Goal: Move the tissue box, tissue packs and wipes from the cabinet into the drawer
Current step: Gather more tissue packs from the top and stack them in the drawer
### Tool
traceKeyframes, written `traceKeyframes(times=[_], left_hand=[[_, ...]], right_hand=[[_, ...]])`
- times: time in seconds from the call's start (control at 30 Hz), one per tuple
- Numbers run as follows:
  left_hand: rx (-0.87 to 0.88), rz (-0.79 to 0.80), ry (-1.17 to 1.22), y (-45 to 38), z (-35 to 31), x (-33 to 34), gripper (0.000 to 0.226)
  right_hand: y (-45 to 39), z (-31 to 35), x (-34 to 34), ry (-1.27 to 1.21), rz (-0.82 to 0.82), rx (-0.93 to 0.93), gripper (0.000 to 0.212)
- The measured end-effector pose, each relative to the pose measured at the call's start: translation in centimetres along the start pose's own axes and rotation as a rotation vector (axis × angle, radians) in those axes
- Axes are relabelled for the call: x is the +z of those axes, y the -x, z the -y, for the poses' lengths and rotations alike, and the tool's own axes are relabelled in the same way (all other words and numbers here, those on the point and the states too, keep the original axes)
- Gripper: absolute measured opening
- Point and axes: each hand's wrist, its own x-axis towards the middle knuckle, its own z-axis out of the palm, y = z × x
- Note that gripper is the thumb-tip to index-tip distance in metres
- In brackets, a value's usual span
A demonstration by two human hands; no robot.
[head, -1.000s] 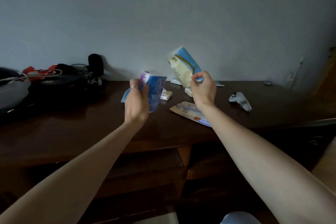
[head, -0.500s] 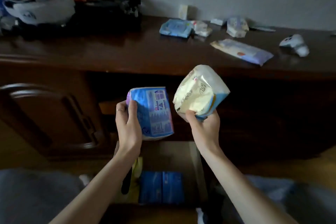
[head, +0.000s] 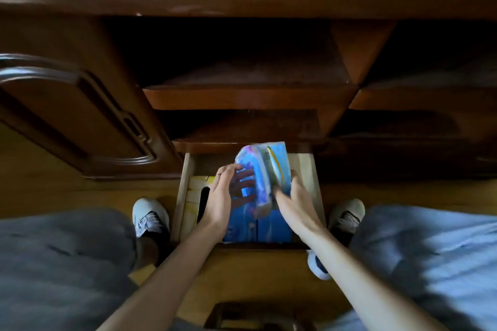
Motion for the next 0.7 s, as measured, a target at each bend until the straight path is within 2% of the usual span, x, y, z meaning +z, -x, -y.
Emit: traceKeyframes(times=[0.1, 0.2, 0.3, 0.37, 0.4, 0.43, 0.47, 0.5, 0.53, 0.6, 0.63, 0.7], left_hand=[[-0.065, 0.053, 0.001, -0.6, 0.8, -0.2, 0.024], [-0.024, 0.176, -0.086, -1.0, 1.1, -0.3, 0.032], [0.091, 0.270, -0.260, -0.8, 1.3, -0.2, 0.038], [0.238, 0.183, -0.295, -0.5, 1.4, -0.4, 0.029], [0.300, 0.072, -0.310, -0.6, 1.4, -0.6, 0.025], [0.328, -0.070, -0.353, -0.9, 1.6, -0.9, 0.031], [0.295, -0.176, -0.379, -1.3, 1.7, -1.2, 0.043], [0.177, -0.216, -0.354, -1.5, 1.9, -1.3, 0.056], [-0.007, -0.205, -0.244, -1.7, 2.0, -1.1, 0.064], [-0.366, -0.142, 0.022, -1.7, 2.9, -0.4, 0.059], [-0.443, -0.108, 0.069, -1.7, 3.4, -0.2, 0.052], [-0.404, -0.004, 0.067, -1.5, 4.0, -0.2, 0.043]], right_hand=[[0.3, 0.2, 0.0, -0.212, 0.110, 0.084, 0.020], [0.4, 0.3, -0.3, -0.324, 0.250, 0.091, 0.016], [0.0, -0.9, -0.2, -0.328, 0.224, 0.087, 0.035], [-0.7, -1.9, -0.2, -0.364, 0.138, 0.140, 0.045], [-0.9, -2.1, -0.2, -0.391, 0.113, 0.176, 0.048], [-1.1, -2.4, -0.3, -0.430, 0.109, 0.187, 0.048], [-1.2, -2.5, -0.5, -0.468, 0.120, 0.179, 0.048], [-1.3, -2.7, -0.6, -0.491, 0.151, 0.166, 0.046], [-1.2, -2.7, -0.6, -0.504, 0.189, 0.161, 0.040], [-0.7, -2.4, -0.4, -0.429, 0.284, 0.133, 0.017], [-0.5, -2.5, -0.1, -0.399, 0.330, 0.129, 0.015], [0.1, -2.4, 0.3, -0.365, 0.360, 0.081, 0.013]])
